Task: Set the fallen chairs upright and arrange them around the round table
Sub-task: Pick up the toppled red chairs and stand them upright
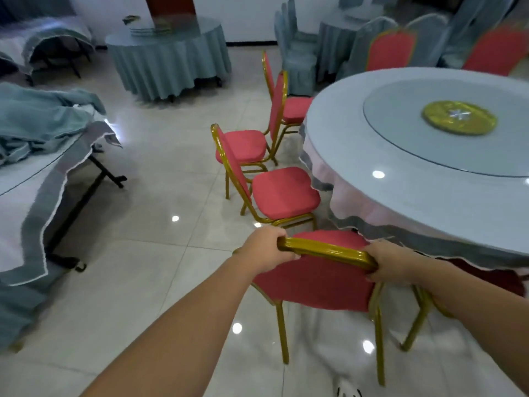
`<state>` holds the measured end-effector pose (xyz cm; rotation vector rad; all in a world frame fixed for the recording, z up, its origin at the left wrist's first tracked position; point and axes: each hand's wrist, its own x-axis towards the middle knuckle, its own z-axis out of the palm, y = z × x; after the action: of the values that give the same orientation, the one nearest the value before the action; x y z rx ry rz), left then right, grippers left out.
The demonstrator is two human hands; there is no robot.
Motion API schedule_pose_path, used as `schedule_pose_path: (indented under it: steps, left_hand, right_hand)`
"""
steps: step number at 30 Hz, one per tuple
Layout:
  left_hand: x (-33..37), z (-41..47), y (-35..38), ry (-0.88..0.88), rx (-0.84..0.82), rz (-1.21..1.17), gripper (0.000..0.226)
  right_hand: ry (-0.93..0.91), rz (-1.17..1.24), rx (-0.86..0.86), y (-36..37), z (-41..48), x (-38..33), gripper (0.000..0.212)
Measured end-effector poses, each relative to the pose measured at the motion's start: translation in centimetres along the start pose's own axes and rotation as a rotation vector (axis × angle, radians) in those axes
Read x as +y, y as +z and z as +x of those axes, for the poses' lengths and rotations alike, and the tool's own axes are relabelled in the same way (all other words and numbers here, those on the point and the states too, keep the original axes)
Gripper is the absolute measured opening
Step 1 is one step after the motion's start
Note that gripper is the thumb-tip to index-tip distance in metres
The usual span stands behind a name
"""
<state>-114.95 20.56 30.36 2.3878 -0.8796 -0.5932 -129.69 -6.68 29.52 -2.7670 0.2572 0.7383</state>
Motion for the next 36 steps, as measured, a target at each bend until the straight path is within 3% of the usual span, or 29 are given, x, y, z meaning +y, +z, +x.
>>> schedule_pose_path:
  steps: [6, 9, 10, 13, 17, 24, 30, 32, 36]
  left_hand:
    - [0.6, 0.1, 3.0, 0.022, -0.096, -0.037, 0.024]
    - [2.7, -0.3, 5.9, 0.035, -0.207, 0.072, 0.027]
    - [2.9, -0.5, 7.2, 0.036, -0.236, 0.079, 0.026]
    - [2.7, -1.4, 10.3, 0.009, -0.268, 0.089, 0.023]
    - [1.8, -3.8, 13.2, 0.004, -0.308, 0.122, 0.027]
    - [1.8, -6.2, 13.9, -0.097, -0.192, 0.016, 0.026]
    - [2.7, -8.7, 14.7, -0.120, -0.119, 0.081, 0.058]
    - [3.2, -9.0, 13.9, -0.179, -0.130, 0.037, 0.058]
    - [4.9, -9.2, 12.0, -0.234, -0.094, -0.026, 0.034]
  right_hand:
    - [0.184, 0.041, -0.126, 5.2, -3.7, 2.7, 0.029]
    - [0.234, 0.118, -0.150, 9.5, -5.1, 4.8, 0.059]
    - [0.251, 0.119, -0.171, 10.9, -5.4, 5.1, 0.056]
    - [0.278, 0.069, -0.174, 14.8, -6.1, 5.4, 0.013]
    - [0.263, 0.073, -0.241, 17.3, -7.3, 5.3, 0.034]
    - [0.208, 0.161, -0.242, 17.0, -7.5, 5.9, 0.044]
    - [0.147, 0.307, -0.299, 15.1, -7.4, 5.8, 0.056]
    - [0.126, 0.318, -0.242, 13.6, -6.7, 5.0, 0.056]
    - [0.084, 0.372, -0.015, 10.4, -6.4, 2.1, 0.051]
